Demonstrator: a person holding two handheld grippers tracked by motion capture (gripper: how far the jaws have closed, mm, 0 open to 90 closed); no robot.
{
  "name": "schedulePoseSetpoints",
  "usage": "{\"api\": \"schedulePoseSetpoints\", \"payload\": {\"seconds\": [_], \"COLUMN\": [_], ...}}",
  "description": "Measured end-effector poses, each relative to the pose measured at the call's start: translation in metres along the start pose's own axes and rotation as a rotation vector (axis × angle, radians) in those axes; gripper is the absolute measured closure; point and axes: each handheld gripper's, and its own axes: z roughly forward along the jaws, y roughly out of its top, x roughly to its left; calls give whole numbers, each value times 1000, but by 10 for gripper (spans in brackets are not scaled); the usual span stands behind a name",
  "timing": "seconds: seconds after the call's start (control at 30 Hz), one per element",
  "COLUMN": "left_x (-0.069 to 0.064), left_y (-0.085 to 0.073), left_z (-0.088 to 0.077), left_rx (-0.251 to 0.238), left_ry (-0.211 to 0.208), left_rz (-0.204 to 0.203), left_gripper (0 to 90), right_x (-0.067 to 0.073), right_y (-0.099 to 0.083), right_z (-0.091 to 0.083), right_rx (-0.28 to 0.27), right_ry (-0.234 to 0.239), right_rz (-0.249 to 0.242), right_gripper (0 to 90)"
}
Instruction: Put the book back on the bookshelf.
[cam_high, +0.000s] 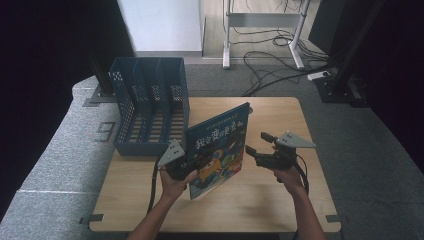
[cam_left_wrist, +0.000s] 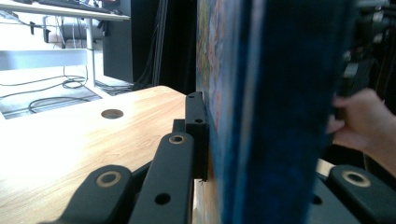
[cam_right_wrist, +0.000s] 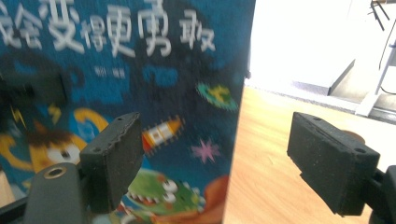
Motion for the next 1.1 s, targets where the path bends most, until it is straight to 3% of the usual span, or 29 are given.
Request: {"api": "schedulePoseSetpoints", "payload": {"seconds": [0.3, 0.47, 0.63, 0.87, 1.1], "left_x": [3, 7, 11, 19, 24], "left_y": [7, 14, 25, 31, 37], "left_z": [-10, -20, -35, -49, -59], "left_rx": [11, -16, -41, -58, -83], "left_ry": [18, 28, 51, 82, 99], "left_rz": [5, -18, -1, 1, -6], "left_gripper": [826, 826, 826, 826, 826], "right_x": [-2, 0, 0, -5, -7], "right_y": [-13, -20, -27, -52, -63], "right_z": [-4, -8, -12, -13, -13], "right_rx": [11, 12, 16, 38, 58], "right_ry": [-16, -20, -38, -59, -65], "right_rz": [12, 3, 8, 55, 65], "right_gripper": [180, 181, 188, 192, 198]}}
